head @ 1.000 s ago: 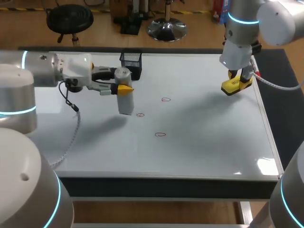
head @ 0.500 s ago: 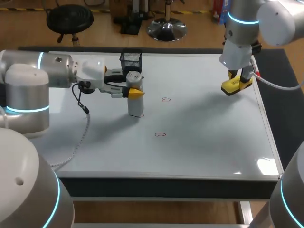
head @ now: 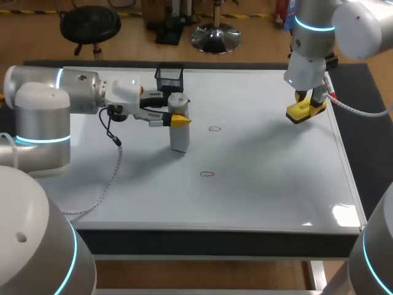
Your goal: Pick up the inspection probe, press it on each red-marked spot on the whiteboard one by one, put down the probe, pick up the eraser, and wipe off all the red marks.
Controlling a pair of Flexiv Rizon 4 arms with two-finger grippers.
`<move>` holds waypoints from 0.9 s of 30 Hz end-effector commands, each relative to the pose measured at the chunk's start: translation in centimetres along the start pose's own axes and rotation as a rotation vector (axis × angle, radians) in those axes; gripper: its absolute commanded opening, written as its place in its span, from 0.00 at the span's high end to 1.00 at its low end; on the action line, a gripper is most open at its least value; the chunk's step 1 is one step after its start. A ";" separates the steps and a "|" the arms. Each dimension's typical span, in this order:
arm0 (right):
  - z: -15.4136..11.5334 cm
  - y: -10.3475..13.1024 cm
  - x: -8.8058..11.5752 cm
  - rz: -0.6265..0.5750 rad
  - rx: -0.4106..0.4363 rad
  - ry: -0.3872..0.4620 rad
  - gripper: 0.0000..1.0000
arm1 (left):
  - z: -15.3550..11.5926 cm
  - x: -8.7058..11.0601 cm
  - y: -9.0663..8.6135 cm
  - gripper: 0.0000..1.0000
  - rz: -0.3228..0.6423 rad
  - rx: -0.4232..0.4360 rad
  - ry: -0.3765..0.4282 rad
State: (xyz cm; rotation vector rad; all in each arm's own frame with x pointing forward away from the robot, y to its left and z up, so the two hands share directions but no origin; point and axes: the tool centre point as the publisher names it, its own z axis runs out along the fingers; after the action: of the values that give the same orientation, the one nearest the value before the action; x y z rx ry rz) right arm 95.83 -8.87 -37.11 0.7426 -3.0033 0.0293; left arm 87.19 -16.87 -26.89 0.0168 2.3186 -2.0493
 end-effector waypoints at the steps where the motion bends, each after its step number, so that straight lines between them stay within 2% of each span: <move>1: -0.1 -0.1 0.0 -0.002 0.002 0.002 1.00 | 0.2 0.0 0.2 1.00 0.000 0.004 -0.004; 11: -0.1 -0.1 0.0 -0.002 0.002 0.002 1.00 | 0.2 -0.1 0.9 1.00 -0.017 -0.005 -0.014; 27: -0.1 -0.1 0.0 -0.002 0.002 0.002 1.00 | 0.3 -0.3 0.9 1.00 -0.016 -0.006 -0.018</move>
State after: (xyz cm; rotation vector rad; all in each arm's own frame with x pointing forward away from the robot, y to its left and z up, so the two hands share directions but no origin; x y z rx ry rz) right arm 95.83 -8.87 -37.11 0.7426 -3.0032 0.0294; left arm 87.50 -16.95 -27.76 -0.0207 2.3249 -2.0433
